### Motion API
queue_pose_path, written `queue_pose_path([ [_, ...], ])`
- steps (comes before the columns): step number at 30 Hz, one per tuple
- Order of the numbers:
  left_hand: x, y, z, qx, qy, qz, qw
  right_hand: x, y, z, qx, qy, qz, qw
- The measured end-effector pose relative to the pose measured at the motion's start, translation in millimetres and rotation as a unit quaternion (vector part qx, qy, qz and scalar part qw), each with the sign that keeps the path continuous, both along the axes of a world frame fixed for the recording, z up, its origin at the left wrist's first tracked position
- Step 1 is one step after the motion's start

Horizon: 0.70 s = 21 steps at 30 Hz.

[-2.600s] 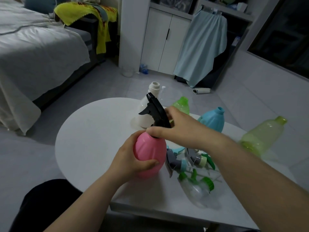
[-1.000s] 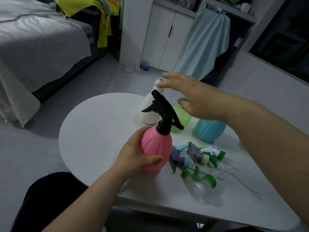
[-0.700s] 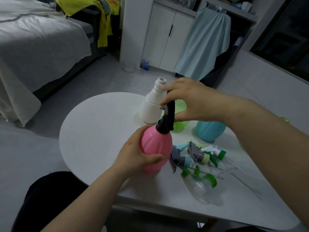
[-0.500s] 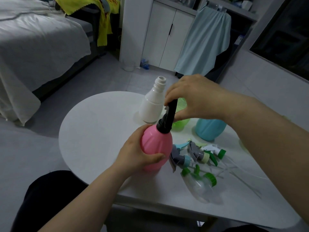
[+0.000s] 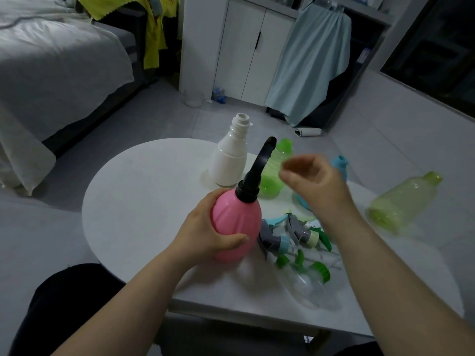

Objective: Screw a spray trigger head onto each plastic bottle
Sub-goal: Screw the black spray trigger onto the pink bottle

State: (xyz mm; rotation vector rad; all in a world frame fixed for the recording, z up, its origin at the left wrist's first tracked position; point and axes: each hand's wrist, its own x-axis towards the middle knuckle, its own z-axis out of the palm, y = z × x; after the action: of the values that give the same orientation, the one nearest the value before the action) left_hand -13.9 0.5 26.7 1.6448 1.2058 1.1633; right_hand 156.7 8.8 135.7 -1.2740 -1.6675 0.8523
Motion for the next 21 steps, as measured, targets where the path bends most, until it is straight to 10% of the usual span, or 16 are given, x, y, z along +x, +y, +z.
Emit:
queue_pose_path([
  [7, -2, 2, 2, -0.011, 0.035, -0.04, 0.999, -13, 9, -17, -0.125, 0.027, 0.199, 0.972],
  [21, 8, 2, 0, -0.002, 0.025, 0.006, 1.0, -33, -4, -48, 0.044, 0.089, 0.056, 0.993],
])
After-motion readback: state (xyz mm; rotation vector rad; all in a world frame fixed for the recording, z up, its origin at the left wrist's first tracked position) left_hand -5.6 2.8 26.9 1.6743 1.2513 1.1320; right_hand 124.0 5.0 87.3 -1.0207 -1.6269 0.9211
